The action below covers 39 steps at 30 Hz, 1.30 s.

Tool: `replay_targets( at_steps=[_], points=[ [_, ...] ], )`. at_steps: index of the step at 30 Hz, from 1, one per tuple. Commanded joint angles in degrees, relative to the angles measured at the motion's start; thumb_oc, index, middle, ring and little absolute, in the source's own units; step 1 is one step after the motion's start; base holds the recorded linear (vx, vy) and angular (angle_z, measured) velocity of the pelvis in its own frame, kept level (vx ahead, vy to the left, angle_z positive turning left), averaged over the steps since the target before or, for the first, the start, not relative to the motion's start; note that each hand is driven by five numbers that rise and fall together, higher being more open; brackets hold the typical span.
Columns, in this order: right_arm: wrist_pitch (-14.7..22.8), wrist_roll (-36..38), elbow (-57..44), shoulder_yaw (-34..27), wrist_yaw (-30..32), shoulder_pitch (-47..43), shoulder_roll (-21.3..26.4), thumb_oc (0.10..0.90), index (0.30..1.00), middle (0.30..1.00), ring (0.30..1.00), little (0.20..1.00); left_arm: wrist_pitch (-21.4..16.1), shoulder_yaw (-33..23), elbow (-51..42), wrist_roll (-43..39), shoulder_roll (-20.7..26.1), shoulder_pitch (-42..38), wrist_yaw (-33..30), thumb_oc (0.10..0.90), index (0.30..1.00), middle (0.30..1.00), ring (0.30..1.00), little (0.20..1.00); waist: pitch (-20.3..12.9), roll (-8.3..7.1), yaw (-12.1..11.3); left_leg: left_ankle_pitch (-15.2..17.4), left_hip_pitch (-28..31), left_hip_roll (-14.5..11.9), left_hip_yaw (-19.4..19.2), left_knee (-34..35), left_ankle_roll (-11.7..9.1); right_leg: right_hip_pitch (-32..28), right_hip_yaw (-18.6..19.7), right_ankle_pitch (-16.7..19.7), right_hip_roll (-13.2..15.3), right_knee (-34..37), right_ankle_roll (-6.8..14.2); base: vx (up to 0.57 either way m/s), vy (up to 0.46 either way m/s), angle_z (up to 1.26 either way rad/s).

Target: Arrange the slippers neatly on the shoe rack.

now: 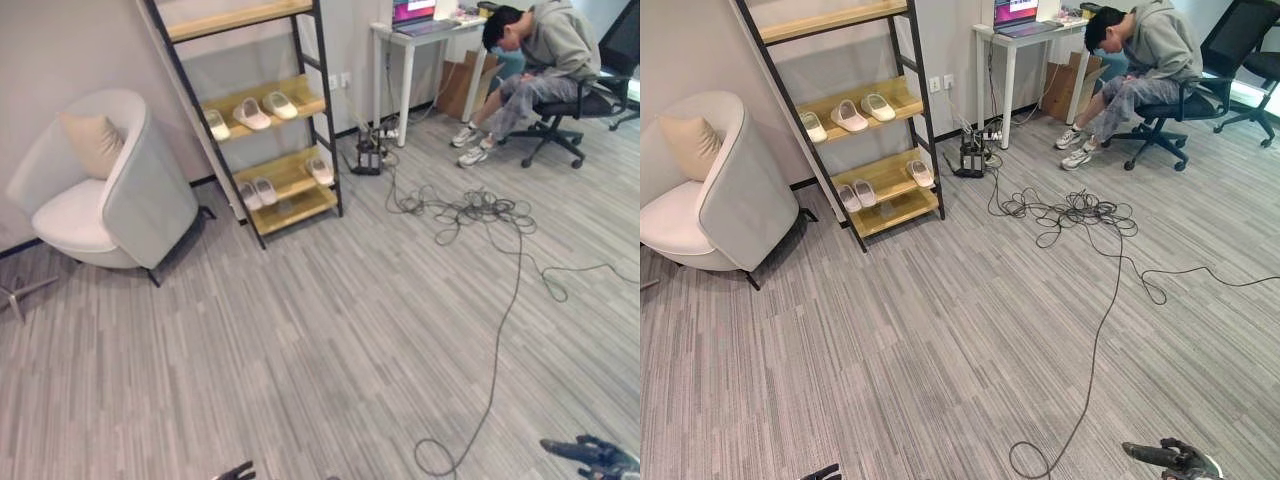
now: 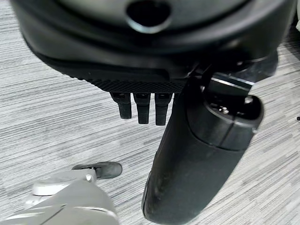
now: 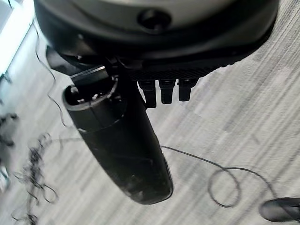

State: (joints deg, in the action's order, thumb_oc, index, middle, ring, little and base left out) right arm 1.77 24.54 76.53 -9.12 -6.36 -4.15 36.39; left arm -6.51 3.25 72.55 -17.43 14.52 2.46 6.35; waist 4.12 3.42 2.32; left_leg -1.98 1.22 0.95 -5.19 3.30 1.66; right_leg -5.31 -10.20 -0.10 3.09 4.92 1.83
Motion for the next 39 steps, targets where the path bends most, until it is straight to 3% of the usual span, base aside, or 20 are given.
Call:
replay_targets(
  at_steps=[1,8,9,10,11,12,14,16,17,19,24,27,29,30,32,33,34,37,38,39],
  points=[
    [3.3,-3.3,-2.2,3.3,3.1,0.9,1.7,0.8,0.9,0.9,0.9,0.9,-2.3,1.1,1.5,4.0,1.8,-3.8,-2.3,0.8,0.9,0.9,0.9,0.9,-0.7,-1.27,0.4,7.1,2.8,-2.9,2.3,-4.1,-2.9,2.3,3.5,-5.0,0.6,-6.3,2.6,0.0,0.0,0.0],
    [2.8,-7.4,-4.8,10.4,3.7,-0.9,-3.4,0.8,0.9,0.9,0.9,0.9,-1.2,3.1,2.2,2.1,-0.1,-6.0,-1.7,0.8,0.9,0.9,0.9,0.9,0.5,-0.79,0.7,6.8,1.1,-3.7,2.2,-5.4,-3.5,4.8,3.8,-5.5,0.1,-7.6,1.9,0.01,-0.032,-0.03],
    [2.7,-8.5,-5.4,12.1,3.7,-1.1,-4.6,0.8,0.9,0.9,0.9,0.9,-1.2,3.7,1.8,2.0,-0.4,-6.4,-1.7,0.8,0.9,0.9,0.9,0.9,1.3,-1.02,0.7,6.7,-0.5,-3.8,2.2,-9.1,-4.0,5.0,4.0,-5.8,-0.1,-7.8,1.4,-0.04,-0.172,0.0],
    [2.8,-9.9,-7.6,13.7,4.2,0.1,-6.1,0.8,0.9,0.9,0.9,0.9,-1.2,5.2,0.3,2.1,-1.2,-7.3,-1.9,0.8,0.9,0.9,0.9,0.9,4.0,-2.15,0.1,2.2,-7.0,-5.4,0.3,-21.3,-6.0,3.9,3.4,-6.3,0.1,-7.4,-0.1,-0.04,-0.152,0.02],
    [2.8,-10.0,-7.6,13.7,4.2,0.2,-6.1,0.8,0.9,0.9,0.9,0.9,-1.1,5.2,0.3,2.1,-1.2,-7.3,-1.9,0.8,0.9,0.9,0.9,0.9,3.9,-1.98,0.2,2.5,-7.6,-5.6,0.6,-22.0,-6.1,4.1,3.1,-6.3,-0.1,-7.5,-0.2,-0.03,-0.206,0.29],
    [2.6,-10.3,-8.1,14.4,5.0,0.2,-7.5,0.8,0.9,0.9,0.9,0.9,-0.9,6.5,-1.2,2.4,-2.0,-8.4,-2.2,0.8,0.9,0.9,0.9,0.9,5.6,-2.78,0.2,-0.7,-11.9,-7.7,-2.5,-29.9,-6.2,2.8,1.9,-6.2,0.0,-7.2,-1.2,0.04,-0.167,0.6],
    [2.2,-10.0,-7.4,15.4,5.6,0.2,-9.4,0.8,0.9,0.9,0.9,0.9,-0.7,8.0,-1.6,3.3,-2.1,-8.8,-2.7,0.8,0.9,0.9,0.9,0.9,6.4,-4.09,-0.1,0.5,-15.7,-9.6,-7.6,-34.8,-5.2,1.8,0.6,-6.8,0.4,-6.4,-1.7,0.13,-0.199,0.75],
    [2.0,-10.2,-7.0,16.1,5.9,0.2,-10.1,0.8,0.9,0.9,0.9,0.9,-0.7,8.8,-1.5,4.3,-2.2,-9.1,-2.9,0.8,0.9,0.9,0.9,0.9,7.0,-4.05,-0.7,2.3,-18.0,-8.8,-8.9,-34.4,-4.7,0.7,0.2,-7.1,0.2,-5.2,-1.4,0.18,-0.034,0.55],
    [2.1,-10.3,-6.8,17.5,6.4,0.4,-11.6,0.8,0.9,0.9,0.9,0.9,-0.3,9.3,-0.1,6.2,-2.9,-8.4,-2.9,0.8,0.9,0.9,0.9,0.9,6.6,-3.75,-2.0,3.9,-20.1,-4.8,-9.2,-26.1,-3.5,-0.8,0.5,-7.4,-0.4,-2.9,-0.5,0.34,0.078,0.16],
    [2.9,-10.5,-8.2,18.5,7.3,-0.8,-13.2,0.8,0.9,0.9,0.9,0.9,0.6,10.1,2.5,10.2,-3.3,-6.7,-3.3,0.8,0.9,0.9,0.9,0.9,5.9,-3.1,-5.4,-2.3,-21.8,-1.1,-3.2,-7.3,-4.5,-4.6,1.9,-8.2,-2.1,0.1,1.3,0.55,0.094,-0.04],
    [2.8,-11.1,-8.5,18.2,7.5,-0.8,-14.2,0.8,0.9,0.9,0.9,0.9,1.3,8.5,5.7,13.8,-2.3,-5.4,-4.2,0.8,0.9,0.9,0.9,0.9,3.8,-3.83,-6.1,-4.7,-22.0,0.1,-1.1,-7.8,-3.5,-6.4,3.2,-9.6,-0.9,-1.6,2.6,0.45,0.073,-0.56],
    [2.5,-11.3,-8.9,18.4,6.9,-0.1,-15.2,0.8,0.9,0.9,0.9,0.9,1.2,7.9,5.4,14.1,-1.4,-5.2,-4.4,0.8,0.9,0.9,0.9,0.9,2.7,-4.91,-6.3,-2.5,-20.8,0.7,-1.7,-10.2,-1.9,-6.0,3.8,-10.2,0.7,-6.7,3.3,0.37,0.125,-0.15],
    [1.9,-15.7,-10.8,21.1,7.5,-2.2,-16.0,0.8,0.9,0.9,0.9,0.9,0.9,7.9,3.0,13.2,-0.2,-6.6,-5.0,0.8,0.9,0.9,0.9,0.9,2.3,-6.15,-6.5,2.1,-17.2,2.0,-2.0,-11.9,0.9,-1.8,3.9,-3.6,3.0,-22.3,7.1,0.55,0.218,-0.19],
    [1.7,-20.0,-13.9,22.1,9.0,-3.8,-14.1,0.8,0.9,0.9,0.9,0.9,0.9,7.6,1.0,11.0,0.3,-7.8,-5.4,0.8,0.9,0.9,0.9,0.9,2.9,-5.6,-6.0,4.2,-13.5,2.7,-1.8,-11.9,3.0,2.4,3.9,5.7,4.9,-33.2,8.5,0.54,0.239,-0.24],
    [1.7,-20.3,-16.9,22.8,9.6,-5.7,-14.4,0.8,0.9,0.9,0.9,0.9,1.2,8.5,-0.1,9.7,0.2,-9.6,-5.8,0.8,0.9,0.9,0.9,0.9,3.8,-3.95,-4.5,5.8,-8.1,2.7,-0.2,-10.0,4.7,7.7,4.4,8.8,5.1,-42.4,7.7,0.45,0.184,-0.24],
    [1.7,-20.3,-16.9,22.8,9.6,-5.7,-14.4,0.8,0.9,0.9,0.9,0.9,1.2,8.5,-0.1,9.7,0.1,-9.6,-5.8,0.8,0.9,0.9,0.9,0.9,3.7,-3.84,-4.5,5.7,-8.2,2.6,-0.3,-9.9,4.6,7.8,4.4,9.0,5.0,-42.3,7.6,0.67,0.144,0.25],
    [2.0,-21.1,-19.3,23.7,9.8,-5.8,-14.5,0.8,0.9,0.9,0.9,0.9,0.4,9.7,-2.4,7.5,-0.7,-10.8,-6.3,0.8,0.9,0.9,0.9,0.9,4.6,-2.21,-2.3,8.1,-1.6,2.4,1.8,-7.4,4.6,14.5,0.9,2.7,6.0,-40.0,5.7,0.52,0.083,0.45],
    [1.8,-22.0,-19.8,24.2,10.0,-5.1,-14.2,0.8,0.9,0.9,0.9,0.9,0.1,11.1,-4.3,7.0,-1.3,-11.0,-6.3,0.8,0.9,0.9,0.9,0.9,5.0,-1.82,-1.2,9.6,1.8,2.0,3.2,-6.1,3.7,17.1,-2.0,-1.1,5.9,-33.4,4.8,0.59,-0.04,0.22],
    [1.3,-23.1,-18.4,24.6,10.0,-3.4,-14.8,0.8,0.9,0.9,0.9,0.9,-0.2,13.0,-4.9,8.5,-2.2,-11.2,-6.1,0.8,0.9,0.9,0.9,0.9,5.3,-2.2,1.2,11.7,5.6,2.4,6.4,-5.3,2.9,19.9,1.7,0.3,3.4,-20.6,5.2,0.58,-0.149,0.45],
    [1.3,-23.1,-18.4,24.6,10.0,-3.4,-14.8,0.8,0.9,0.9,0.9,0.9,-0.2,13.0,-4.9,8.5,-2.2,-11.2,-6.1,0.8,0.9,0.9,0.9,0.9,5.3,-2.12,1.3,11.7,5.6,2.3,6.5,-5.3,2.9,19.6,1.6,0.6,3.3,-20.2,5.1,0.5,-0.16,0.65]
  ],
)
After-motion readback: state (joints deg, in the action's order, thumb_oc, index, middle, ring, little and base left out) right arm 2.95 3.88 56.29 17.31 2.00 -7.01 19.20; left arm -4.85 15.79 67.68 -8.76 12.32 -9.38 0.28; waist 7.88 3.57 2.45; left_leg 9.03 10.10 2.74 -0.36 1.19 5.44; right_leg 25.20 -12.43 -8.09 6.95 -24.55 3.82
